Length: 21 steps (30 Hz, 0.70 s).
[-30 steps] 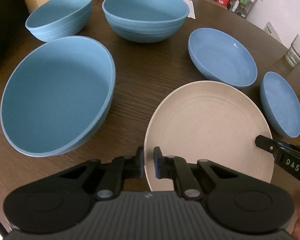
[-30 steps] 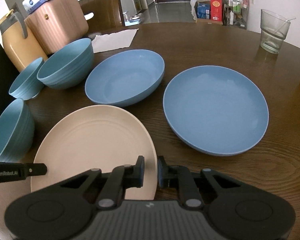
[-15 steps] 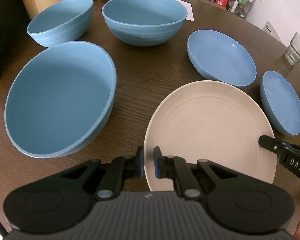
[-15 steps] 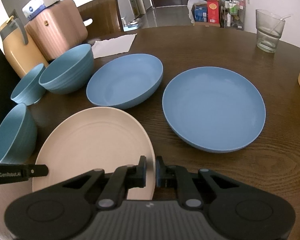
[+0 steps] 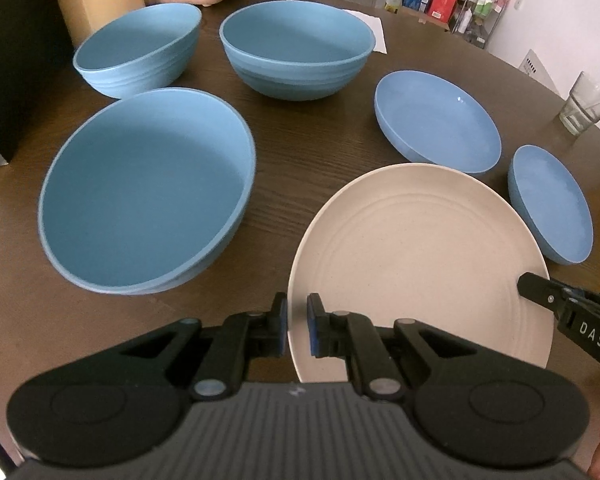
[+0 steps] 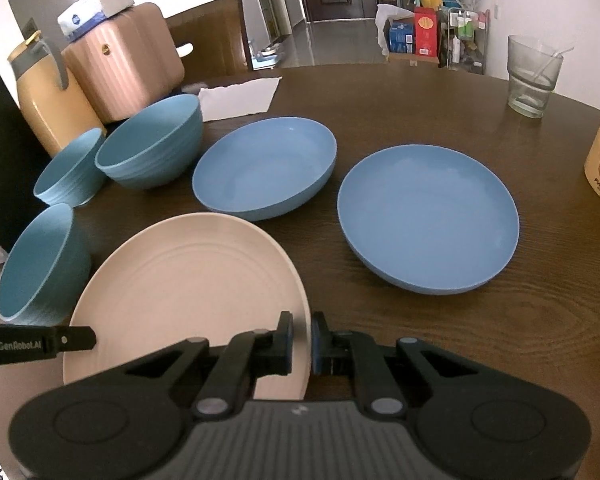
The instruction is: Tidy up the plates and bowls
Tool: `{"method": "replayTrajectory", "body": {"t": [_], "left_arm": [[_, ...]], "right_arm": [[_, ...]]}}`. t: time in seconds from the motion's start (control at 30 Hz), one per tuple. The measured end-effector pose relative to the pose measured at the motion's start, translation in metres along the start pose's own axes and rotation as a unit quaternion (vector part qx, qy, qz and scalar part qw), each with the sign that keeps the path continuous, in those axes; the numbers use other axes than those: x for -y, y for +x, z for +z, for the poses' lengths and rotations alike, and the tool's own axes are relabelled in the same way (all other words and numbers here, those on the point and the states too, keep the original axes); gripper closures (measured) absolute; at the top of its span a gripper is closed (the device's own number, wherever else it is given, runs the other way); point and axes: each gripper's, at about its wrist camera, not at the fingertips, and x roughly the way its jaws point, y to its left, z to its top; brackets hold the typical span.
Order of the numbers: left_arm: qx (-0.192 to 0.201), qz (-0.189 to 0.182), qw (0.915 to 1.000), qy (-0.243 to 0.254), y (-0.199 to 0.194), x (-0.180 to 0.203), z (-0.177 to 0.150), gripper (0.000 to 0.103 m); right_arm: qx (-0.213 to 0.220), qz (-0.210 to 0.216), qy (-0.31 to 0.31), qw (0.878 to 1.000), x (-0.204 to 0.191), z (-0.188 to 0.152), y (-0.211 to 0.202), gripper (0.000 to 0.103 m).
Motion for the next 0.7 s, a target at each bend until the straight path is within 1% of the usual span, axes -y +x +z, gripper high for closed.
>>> {"method": "replayTrajectory", "body": {"t": [0.4, 0.7], "left_arm": [[0.010, 0.000, 0.9999, 0.005, -0.017, -0.013, -0.015, 0.092], [0.016, 0.008, 0.9998, 0.006, -0.026, -0.022, -0.039, 0.092]], "right_arm": [[0.005, -0.005, -0.009, 1.000, -0.023, -0.018, -0.024, 0.094], [0.000, -0.001, -0.015, 1.000, -0.037, -0.039, -0.035, 0.094]]}}
